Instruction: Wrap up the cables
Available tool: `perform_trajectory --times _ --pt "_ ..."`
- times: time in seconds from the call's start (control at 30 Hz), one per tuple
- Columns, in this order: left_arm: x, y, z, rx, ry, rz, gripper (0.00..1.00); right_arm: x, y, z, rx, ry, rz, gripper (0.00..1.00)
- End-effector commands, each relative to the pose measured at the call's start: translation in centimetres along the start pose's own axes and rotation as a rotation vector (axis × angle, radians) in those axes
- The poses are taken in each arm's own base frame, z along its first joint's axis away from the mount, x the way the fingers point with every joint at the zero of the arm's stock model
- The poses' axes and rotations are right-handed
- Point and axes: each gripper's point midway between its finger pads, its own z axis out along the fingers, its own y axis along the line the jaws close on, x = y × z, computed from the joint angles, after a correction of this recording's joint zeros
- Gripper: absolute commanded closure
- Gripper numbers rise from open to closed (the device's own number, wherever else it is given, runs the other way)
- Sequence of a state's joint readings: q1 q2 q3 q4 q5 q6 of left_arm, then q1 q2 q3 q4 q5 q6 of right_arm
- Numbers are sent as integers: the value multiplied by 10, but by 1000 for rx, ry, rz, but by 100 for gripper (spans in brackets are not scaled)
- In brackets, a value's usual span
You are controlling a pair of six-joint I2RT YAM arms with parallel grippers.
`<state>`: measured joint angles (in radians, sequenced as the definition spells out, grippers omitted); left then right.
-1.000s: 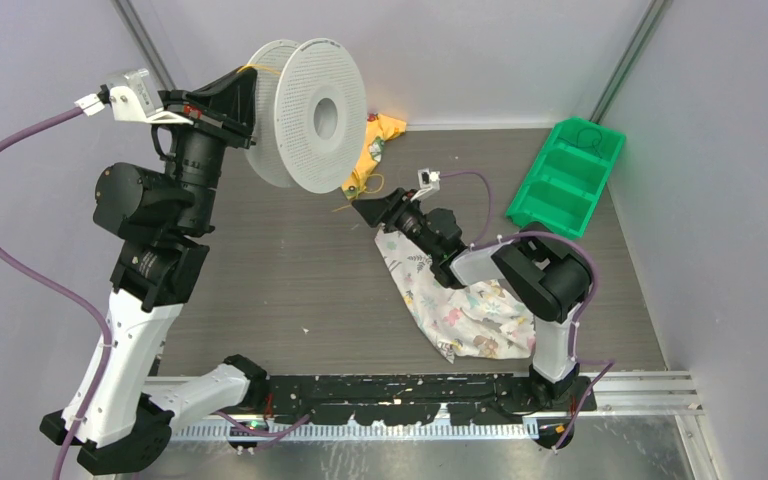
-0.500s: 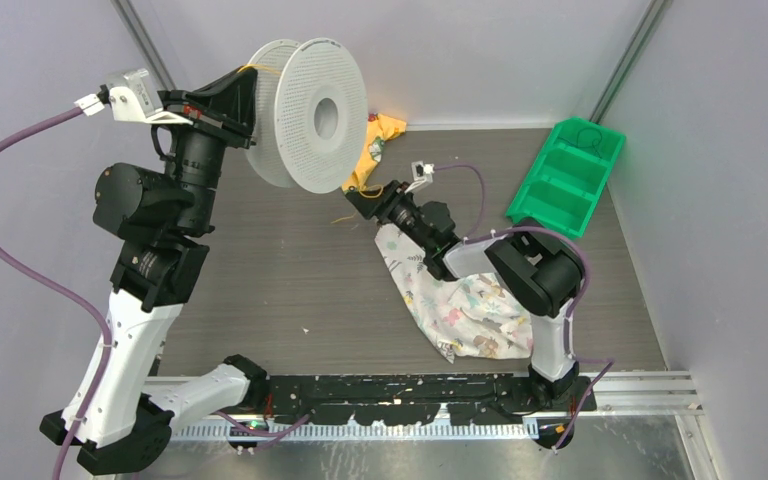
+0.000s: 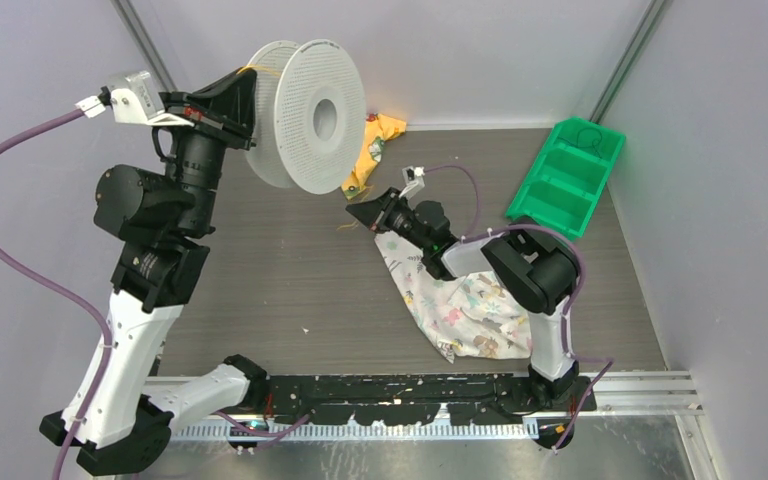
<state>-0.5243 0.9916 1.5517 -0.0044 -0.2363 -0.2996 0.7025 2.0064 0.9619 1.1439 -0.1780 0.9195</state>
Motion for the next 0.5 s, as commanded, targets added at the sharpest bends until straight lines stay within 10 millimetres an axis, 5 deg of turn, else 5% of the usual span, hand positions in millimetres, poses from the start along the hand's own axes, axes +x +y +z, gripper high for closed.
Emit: perform_trajectory --times 0.0,0.33,0.47 --pt "-32 3 2 -27 -123 15 99 -2 35 -16 -61 85 25 99" --pt "42 55 18 -253 -7 137 100 33 80 -61 136 406 -14 99" --pt "86 70 28 -328 95 274 99 23 127 -80 88 437 -217 99"
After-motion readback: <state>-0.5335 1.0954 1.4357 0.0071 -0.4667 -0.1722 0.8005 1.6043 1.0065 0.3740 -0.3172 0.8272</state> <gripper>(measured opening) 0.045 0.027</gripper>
